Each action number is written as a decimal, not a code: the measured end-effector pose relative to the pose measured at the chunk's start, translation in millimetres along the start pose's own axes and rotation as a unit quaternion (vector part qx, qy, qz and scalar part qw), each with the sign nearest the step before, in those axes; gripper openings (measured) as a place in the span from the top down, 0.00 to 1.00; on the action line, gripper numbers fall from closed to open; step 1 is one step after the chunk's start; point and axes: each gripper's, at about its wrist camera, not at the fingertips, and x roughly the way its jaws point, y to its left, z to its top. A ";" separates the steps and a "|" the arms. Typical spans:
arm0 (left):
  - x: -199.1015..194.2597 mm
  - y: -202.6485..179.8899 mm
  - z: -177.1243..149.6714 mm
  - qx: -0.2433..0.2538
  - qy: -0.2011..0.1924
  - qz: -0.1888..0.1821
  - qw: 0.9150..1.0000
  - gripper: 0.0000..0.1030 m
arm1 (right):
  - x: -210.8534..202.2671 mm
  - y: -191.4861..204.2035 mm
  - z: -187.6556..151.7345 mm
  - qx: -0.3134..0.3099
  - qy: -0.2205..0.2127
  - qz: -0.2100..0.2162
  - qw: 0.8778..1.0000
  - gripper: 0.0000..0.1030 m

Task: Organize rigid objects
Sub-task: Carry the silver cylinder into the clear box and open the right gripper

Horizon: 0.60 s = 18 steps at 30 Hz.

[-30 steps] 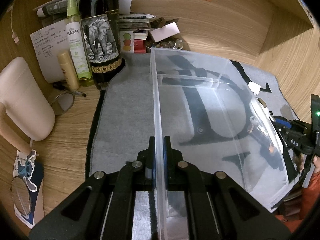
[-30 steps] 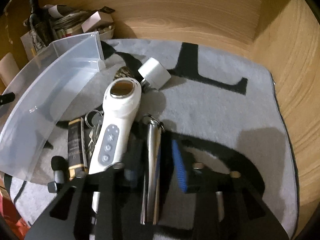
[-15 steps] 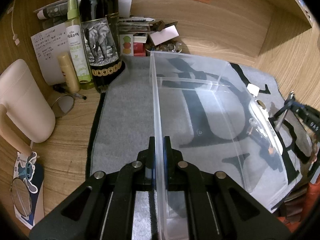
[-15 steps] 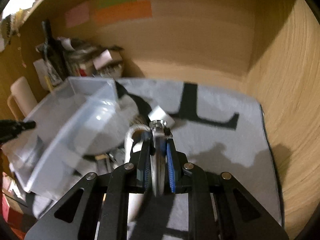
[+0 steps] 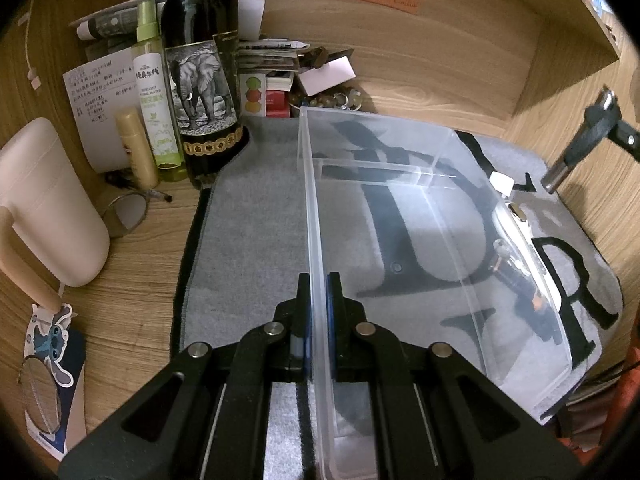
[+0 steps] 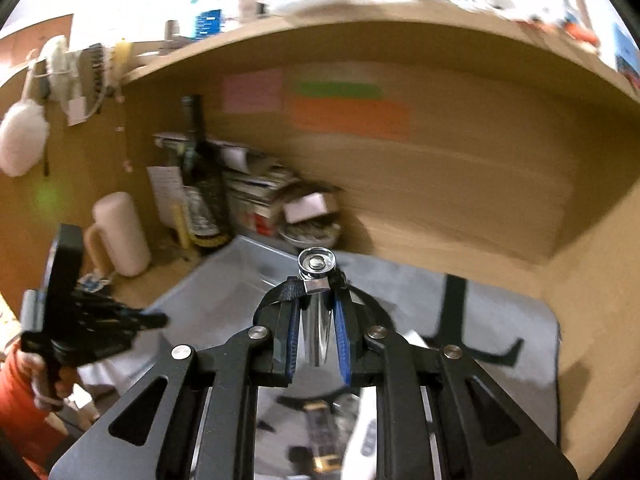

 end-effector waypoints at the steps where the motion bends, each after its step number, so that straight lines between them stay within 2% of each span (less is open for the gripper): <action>1: 0.1 0.3 -0.1 0.000 0.000 -0.001 1.000 0.94 | 2.7 4.8 1.7 -0.004 0.000 0.008 1.000 0.86; 7: 0.4 0.9 -1.1 0.000 -0.004 -0.006 1.000 0.94 | 22.5 33.9 -0.1 -0.013 0.022 0.059 0.998 0.86; 18: -0.8 1.3 -2.9 0.008 -0.010 -0.014 1.000 0.94 | 82.5 63.3 -29.5 -0.045 0.142 0.097 0.984 0.86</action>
